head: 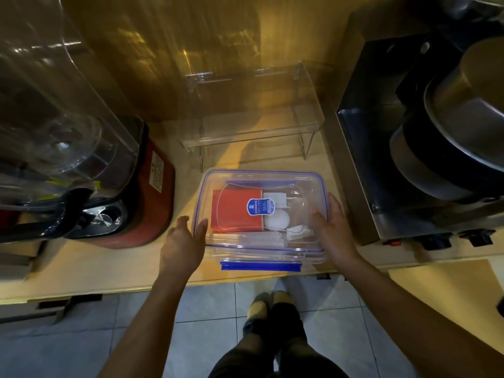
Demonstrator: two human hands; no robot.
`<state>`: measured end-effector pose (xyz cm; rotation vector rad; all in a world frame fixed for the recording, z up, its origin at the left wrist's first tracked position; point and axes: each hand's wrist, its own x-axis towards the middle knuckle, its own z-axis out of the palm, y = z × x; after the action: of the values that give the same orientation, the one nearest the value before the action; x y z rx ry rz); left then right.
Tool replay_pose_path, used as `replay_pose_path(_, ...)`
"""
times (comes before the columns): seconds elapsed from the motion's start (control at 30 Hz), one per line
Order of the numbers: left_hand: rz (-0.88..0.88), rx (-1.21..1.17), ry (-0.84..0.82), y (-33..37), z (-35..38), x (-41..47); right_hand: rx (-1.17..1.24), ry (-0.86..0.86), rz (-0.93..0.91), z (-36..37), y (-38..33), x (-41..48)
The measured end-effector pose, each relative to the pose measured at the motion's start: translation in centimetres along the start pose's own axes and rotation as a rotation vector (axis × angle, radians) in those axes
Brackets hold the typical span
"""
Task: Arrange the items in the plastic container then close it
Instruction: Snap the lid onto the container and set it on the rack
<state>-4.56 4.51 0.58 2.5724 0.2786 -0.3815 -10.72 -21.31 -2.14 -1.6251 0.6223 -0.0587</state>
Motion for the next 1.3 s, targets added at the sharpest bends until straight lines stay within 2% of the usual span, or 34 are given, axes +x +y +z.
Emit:
replay_pose_path(0.07, -0.134, -0.091, -0.145, -0.1, 0.0, -0.1, -0.014, 0.020, 0.019, 0.2, 0.3, -0.1)
replay_pose_path(0.1, -0.123, -0.068, -0.186, -0.1, 0.1, -0.2, -0.019, 0.021, 0.040, 0.3, 0.5, -0.1)
replay_pose_path(0.17, -0.103, -0.060, -0.174, 0.0, 0.4, -0.2, -0.023, 0.021, 0.078, 0.3, 0.6, 0.2)
replay_pose_path(0.37, -0.207, -0.486, -0.178, 0.9, 0.8, 0.4, -0.044, 0.061, 0.090, 0.6, -0.5, 2.8)
replay_pose_path(0.4, -0.190, -0.462, -0.172, 1.0, 0.8, 0.5, -0.043, 0.066, 0.100, 0.6, -0.8, 3.3)
replay_pose_path(0.5, -0.014, -0.180, -0.080, 1.3, 0.6, 0.7, -0.102, 0.073, 0.135, 0.5, -1.5, 4.3)
replay_pose_path(0.53, 0.025, -0.169, -0.073, 1.4, 0.5, 0.7, -0.118, 0.078, 0.142, 0.4, -1.6, 4.4)
replay_pose_path(0.6, 0.024, -0.201, -0.099, 1.7, 0.1, 0.8, -0.131, 0.091, 0.151, 0.4, -1.5, 4.2)
replay_pose_path(0.77, 0.063, -0.001, -0.065, 1.2, 0.1, 1.0, -0.135, 0.093, 0.153, 0.3, -1.1, 3.6)
replay_pose_path(1.03, -0.008, -0.073, -0.167, 0.5, 0.1, 0.6, -0.171, 0.049, 0.090, -0.3, -0.4, 3.0)
replay_pose_path(1.2, -0.173, -0.409, -0.360, -0.4, 0.0, 1.0, -0.299, -0.003, 0.110, -1.0, -0.1, 2.4)
replay_pose_path(1.3, -0.127, -0.343, -0.265, -0.8, 0.5, 1.8, -0.277, 0.021, 0.079, -1.0, -0.1, 2.0)
